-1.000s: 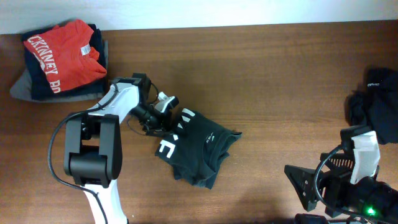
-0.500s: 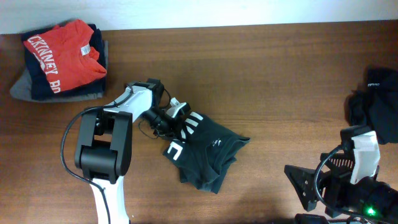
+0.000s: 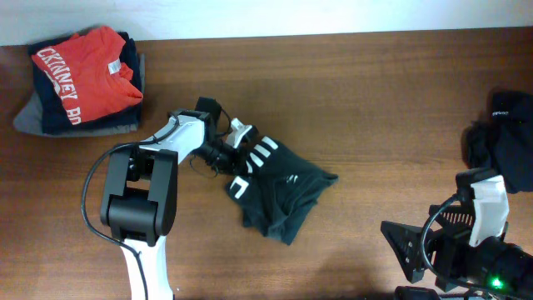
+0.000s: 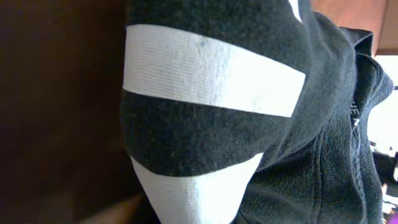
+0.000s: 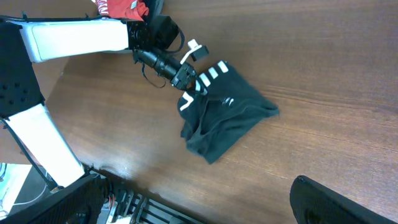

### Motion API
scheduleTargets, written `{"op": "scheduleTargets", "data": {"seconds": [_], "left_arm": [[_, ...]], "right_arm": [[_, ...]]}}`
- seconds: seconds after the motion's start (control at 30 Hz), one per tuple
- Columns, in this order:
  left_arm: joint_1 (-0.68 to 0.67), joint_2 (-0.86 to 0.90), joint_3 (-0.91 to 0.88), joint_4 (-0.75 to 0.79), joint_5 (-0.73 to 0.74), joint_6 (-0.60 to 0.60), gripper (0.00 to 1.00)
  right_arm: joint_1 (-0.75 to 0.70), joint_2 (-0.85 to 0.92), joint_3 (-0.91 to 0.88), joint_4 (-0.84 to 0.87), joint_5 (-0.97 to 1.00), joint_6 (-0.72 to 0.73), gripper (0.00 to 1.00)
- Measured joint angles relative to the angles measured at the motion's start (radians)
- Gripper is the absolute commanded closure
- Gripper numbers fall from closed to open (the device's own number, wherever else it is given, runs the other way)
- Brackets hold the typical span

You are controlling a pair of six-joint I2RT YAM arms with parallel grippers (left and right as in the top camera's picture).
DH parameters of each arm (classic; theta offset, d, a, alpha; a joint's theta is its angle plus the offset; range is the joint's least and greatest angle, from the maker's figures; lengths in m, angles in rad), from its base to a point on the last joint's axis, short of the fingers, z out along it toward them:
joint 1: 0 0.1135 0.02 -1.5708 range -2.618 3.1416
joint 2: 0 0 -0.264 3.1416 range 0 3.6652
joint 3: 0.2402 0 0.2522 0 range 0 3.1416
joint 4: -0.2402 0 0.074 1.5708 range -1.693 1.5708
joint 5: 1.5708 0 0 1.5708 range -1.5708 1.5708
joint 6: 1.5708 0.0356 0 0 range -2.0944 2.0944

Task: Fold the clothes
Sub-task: 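Carry the folded black shirt left onto the red shirt stack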

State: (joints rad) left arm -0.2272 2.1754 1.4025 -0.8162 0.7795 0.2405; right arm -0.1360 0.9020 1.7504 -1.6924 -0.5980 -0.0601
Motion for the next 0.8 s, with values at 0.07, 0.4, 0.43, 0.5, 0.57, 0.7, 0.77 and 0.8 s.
{"op": "scheduleTargets", "data": {"seconds": [0.07,0.4,0.43,0.5,0.57,0.7,0.77,0.8], "left_arm": [[0.003,0.000,0.011,0.044,-0.008,-0.021,1.00],[0.066,0.002,0.140,0.198,-0.213,-0.095,1.00],[0.072,0.002,0.146,0.211,-0.233,-0.096,1.00],[0.086,0.002,0.153,0.238,-0.267,-0.099,1.00],[0.102,0.002,0.155,0.270,-0.294,-0.099,1.00],[0.139,0.002,0.162,0.340,-0.339,-0.099,1.00],[0.163,0.003,0.172,0.360,-0.359,-0.099,1.00],[0.178,0.004,0.181,0.364,-0.369,-0.099,1.00]], "right_arm": [[0.000,0.000,0.000,0.000,0.000,0.000,0.01],[0.000,0.000,0.000,0.000,0.000,0.000,0.01],[0.000,0.000,0.000,0.000,0.000,0.000,0.01],[0.000,0.000,0.000,0.000,0.000,0.000,0.01],[0.000,0.000,0.000,0.000,0.000,0.000,0.01],[0.000,0.000,0.000,0.000,0.000,0.000,0.01],[0.000,0.000,0.000,0.000,0.000,0.000,0.01],[0.000,0.000,0.000,0.000,0.000,0.000,0.01]]}}
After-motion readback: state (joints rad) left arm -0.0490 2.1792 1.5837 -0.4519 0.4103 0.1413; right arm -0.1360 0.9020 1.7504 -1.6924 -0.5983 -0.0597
